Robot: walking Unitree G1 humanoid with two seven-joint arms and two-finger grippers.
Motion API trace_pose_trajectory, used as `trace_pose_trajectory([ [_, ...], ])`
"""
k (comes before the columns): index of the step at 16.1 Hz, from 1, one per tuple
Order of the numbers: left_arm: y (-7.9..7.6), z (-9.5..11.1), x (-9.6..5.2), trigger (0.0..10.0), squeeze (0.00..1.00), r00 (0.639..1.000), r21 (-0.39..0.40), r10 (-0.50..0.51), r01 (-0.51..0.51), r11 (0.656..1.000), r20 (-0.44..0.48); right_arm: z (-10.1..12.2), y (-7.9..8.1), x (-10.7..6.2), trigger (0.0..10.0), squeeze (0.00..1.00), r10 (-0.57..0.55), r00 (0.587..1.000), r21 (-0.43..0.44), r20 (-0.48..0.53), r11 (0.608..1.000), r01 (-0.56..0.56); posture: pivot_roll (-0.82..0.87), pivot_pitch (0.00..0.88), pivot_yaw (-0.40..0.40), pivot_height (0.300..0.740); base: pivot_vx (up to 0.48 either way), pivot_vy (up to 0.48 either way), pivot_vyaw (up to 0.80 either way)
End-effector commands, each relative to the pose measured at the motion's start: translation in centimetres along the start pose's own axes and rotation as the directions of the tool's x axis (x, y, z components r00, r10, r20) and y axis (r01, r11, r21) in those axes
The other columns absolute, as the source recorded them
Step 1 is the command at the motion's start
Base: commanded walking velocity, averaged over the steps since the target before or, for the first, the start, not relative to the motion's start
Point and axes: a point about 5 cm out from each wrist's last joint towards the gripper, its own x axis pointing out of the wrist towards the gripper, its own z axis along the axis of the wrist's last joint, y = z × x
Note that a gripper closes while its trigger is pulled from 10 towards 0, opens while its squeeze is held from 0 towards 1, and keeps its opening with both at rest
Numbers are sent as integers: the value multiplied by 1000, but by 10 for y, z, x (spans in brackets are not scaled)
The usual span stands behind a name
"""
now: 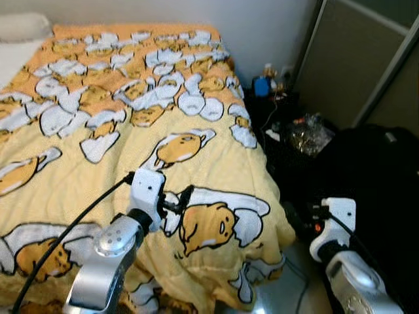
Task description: Clean up the room
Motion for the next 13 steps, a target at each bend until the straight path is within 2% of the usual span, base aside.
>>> trace_pose_trajectory([
  [1, 2, 4, -1, 10000, 0, 1000, -7, 25, -25, 1000, 12, -4, 0, 0, 10000, 0, 9, 1000, -4, -27, 1000, -9, -16, 0, -3, 740, 0, 0, 0],
  [6, 3, 6, 2, 10000, 0, 998, 3, 65, -65, 998, 6, -6, 0, 1, 10000, 0, 3, 1000, -4, -30, 1000, -4, -17, 0, 4, 740, 0, 0, 0],
  [8, 5, 7, 3, 10000, 0, 997, -19, 80, -80, 997, 5, -6, -1, 2, 10000, 0, 1, 1000, -5, -30, 1000, -1, -15, 0, 3, 740, 0, 0, 0],
  [13, 8, 8, 3, 10000, 0, 995, 6, 100, -100, 995, 9, -6, -1, 4, 10000, 0, 0, 1000, -5, -29, 1000, 0, -12, 0, 3, 740, 0, 0, 0],
])
